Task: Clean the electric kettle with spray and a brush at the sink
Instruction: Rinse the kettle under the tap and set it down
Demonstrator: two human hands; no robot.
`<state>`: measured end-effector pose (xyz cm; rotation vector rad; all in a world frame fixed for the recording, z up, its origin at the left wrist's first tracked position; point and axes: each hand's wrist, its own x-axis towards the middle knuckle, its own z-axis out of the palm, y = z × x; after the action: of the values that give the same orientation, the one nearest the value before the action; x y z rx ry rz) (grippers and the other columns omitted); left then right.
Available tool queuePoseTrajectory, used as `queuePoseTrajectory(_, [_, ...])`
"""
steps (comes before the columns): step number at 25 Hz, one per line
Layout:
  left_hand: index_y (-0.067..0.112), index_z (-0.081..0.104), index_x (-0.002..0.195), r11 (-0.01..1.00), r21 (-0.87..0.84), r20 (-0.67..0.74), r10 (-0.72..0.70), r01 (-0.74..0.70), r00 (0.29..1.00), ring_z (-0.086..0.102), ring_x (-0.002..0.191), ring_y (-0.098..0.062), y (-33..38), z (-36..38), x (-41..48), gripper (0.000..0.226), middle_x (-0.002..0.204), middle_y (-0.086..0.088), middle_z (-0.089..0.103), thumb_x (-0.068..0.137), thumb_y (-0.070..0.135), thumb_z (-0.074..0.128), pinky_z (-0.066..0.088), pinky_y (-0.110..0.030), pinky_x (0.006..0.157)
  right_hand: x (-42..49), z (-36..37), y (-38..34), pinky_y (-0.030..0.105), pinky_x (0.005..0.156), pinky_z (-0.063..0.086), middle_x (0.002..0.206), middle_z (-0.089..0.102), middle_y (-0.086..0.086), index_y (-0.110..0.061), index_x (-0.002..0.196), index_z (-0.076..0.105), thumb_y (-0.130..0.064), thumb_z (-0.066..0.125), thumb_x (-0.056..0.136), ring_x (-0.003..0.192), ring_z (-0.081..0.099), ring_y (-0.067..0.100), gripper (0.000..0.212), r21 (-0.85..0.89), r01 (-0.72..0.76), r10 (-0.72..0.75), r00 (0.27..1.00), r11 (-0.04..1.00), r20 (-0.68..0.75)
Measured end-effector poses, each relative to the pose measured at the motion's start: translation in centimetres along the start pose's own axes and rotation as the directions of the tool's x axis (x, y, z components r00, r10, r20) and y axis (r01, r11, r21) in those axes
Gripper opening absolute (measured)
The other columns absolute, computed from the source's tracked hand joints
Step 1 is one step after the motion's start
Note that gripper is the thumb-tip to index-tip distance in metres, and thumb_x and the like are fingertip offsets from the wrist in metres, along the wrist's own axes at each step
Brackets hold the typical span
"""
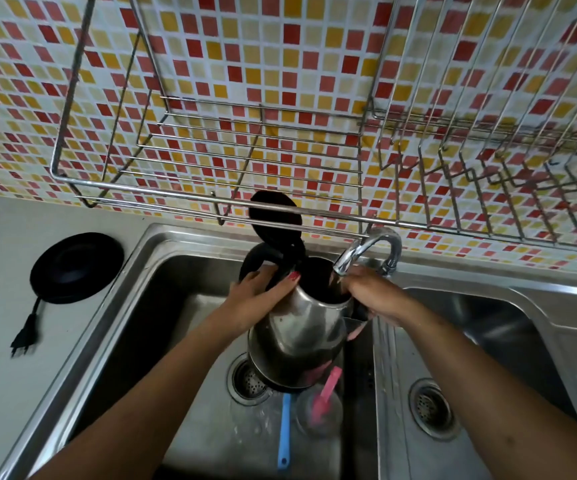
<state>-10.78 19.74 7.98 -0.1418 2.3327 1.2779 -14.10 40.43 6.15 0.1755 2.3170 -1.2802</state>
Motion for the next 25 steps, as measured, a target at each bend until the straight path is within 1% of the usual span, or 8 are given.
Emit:
queuePoseTrajectory(2, [0.035, 0.04, 0.144, 0.985, 0.171, -0.038, 0.036, -0.029, 0.999, 0.017, 0.147, -0.025, 1.3, 0.5, 1.1, 0.061, 0.155, -0.001, 0.035, 0.091, 0.065, 0.038, 0.011, -0.04, 0.117, 0.5, -0.3, 1.3, 0.036, 0.065, 0.043, 0.077, 0.065, 0.014, -0.025, 0.081, 0.069, -0.011, 0.046, 0.079, 0.071, 0.058, 0.027, 0.027, 0.15, -0.041, 0.04, 0.999, 0.988, 0.011])
queuePoseTrajectory(6, [0.027, 0.055, 0.133, 0.997, -0.035, -0.015, 0.068, -0.069, 0.998, 0.049, 0.127, -0.023, 2.3, 1.7, 2.3, 0.067, 0.133, 0.0, 0.058, 0.083, 0.071, 0.047, 0.037, -0.034, 0.105, 0.6, -0.5, 3.1, 0.038, 0.079, 0.05, 0.088, 0.074, 0.015, -0.008, 0.098, 0.069, -0.009, 0.042, 0.093, 0.084, 0.066, 0.031, 0.028, 0.286, -0.1, 0.095, 0.995, 0.953, 0.031])
queuePoseTrajectory(10, [0.019, 0.064, 0.116, 0.996, 0.003, -0.118, 0.084, -0.085, 0.989, 0.062, 0.096, -0.02, 3.4, 2.9, 3.6, 0.058, 0.107, -0.003, 0.069, 0.09, 0.064, 0.04, 0.044, -0.032, 0.089, 0.4, -0.7, 3.9, 0.036, 0.067, 0.06, 0.095, 0.075, 0.018, -0.008, 0.112, 0.065, -0.026, 0.044, 0.098, 0.085, 0.073, 0.029, 0.03, 0.377, -0.156, 0.125, 0.987, 0.913, 0.104])
queuePoseTrajectory(13, [0.012, 0.066, 0.108, 0.997, 0.03, -0.205, 0.071, -0.066, 0.976, 0.063, 0.103, -0.027, 3.6, 4.4, 4.1, 0.062, 0.109, -0.011, 0.069, 0.095, 0.061, 0.031, 0.045, -0.04, 0.097, 0.1, -1.3, 4.1, 0.037, 0.071, 0.061, 0.086, 0.075, 0.02, 0.001, 0.106, 0.065, -0.024, 0.041, 0.099, 0.078, 0.074, 0.028, 0.036, 0.375, -0.15, 0.12, 0.987, 0.915, 0.103])
queuePoseTrajectory(16, [0.008, 0.062, 0.123, 0.995, 0.009, -0.162, 0.096, -0.096, 0.982, 0.055, 0.121, -0.032, 3.1, 5.0, 4.3, 0.054, 0.128, -0.016, 0.062, 0.101, 0.046, 0.031, 0.038, -0.036, 0.105, 0.1, -1.9, 4.4, 0.035, 0.08, 0.055, 0.095, 0.073, 0.026, 0.007, 0.097, 0.068, -0.022, 0.045, 0.096, 0.084, 0.069, 0.031, 0.037, 0.346, -0.134, 0.136, 0.991, 0.929, 0.019])
queuePoseTrajectory(20, [0.017, 0.048, 0.142, 0.983, -0.138, -0.068, 0.11, -0.119, 0.992, 0.04, 0.139, -0.021, 1.4, 3.9, 4.5, 0.046, 0.148, -0.005, 0.047, 0.102, 0.037, 0.038, 0.024, -0.022, 0.107, 0.4, -1.6, 4.8, 0.033, 0.059, 0.033, 0.08, 0.065, 0.023, -0.015, 0.076, 0.067, -0.026, 0.048, 0.082, 0.075, 0.05, 0.028, 0.023, 0.359, -0.147, 0.157, 0.988, 0.922, 0.001])
queuePoseTrajectory(22, [0.024, 0.051, 0.139, 0.977, -0.176, -0.048, 0.112, -0.118, 0.993, 0.043, 0.136, -0.018, 1.0, 3.4, 4.4, 0.048, 0.145, -0.001, 0.051, 0.098, 0.048, 0.042, 0.025, -0.023, 0.108, 0.4, -1.2, 4.6, 0.03, 0.055, 0.033, 0.077, 0.061, 0.019, -0.015, 0.076, 0.065, -0.023, 0.047, 0.082, 0.063, 0.05, 0.026, 0.02, 0.367, -0.155, 0.163, 0.987, 0.917, 0.009])
queuePoseTrajectory(25, [0.028, 0.062, 0.126, 0.967, -0.25, -0.019, 0.046, -0.049, 0.999, 0.058, 0.118, -0.021, 1.1, 2.7, 4.0, 0.064, 0.126, 0.001, 0.065, 0.078, 0.071, 0.053, 0.039, -0.035, 0.108, 0.6, -0.4, 3.3, 0.02, 0.045, 0.047, 0.063, 0.071, 0.007, -0.01, 0.078, 0.066, -0.009, 0.041, 0.091, 0.051, 0.064, 0.017, 0.029, 0.366, -0.144, 0.128, 0.989, 0.919, 0.069])
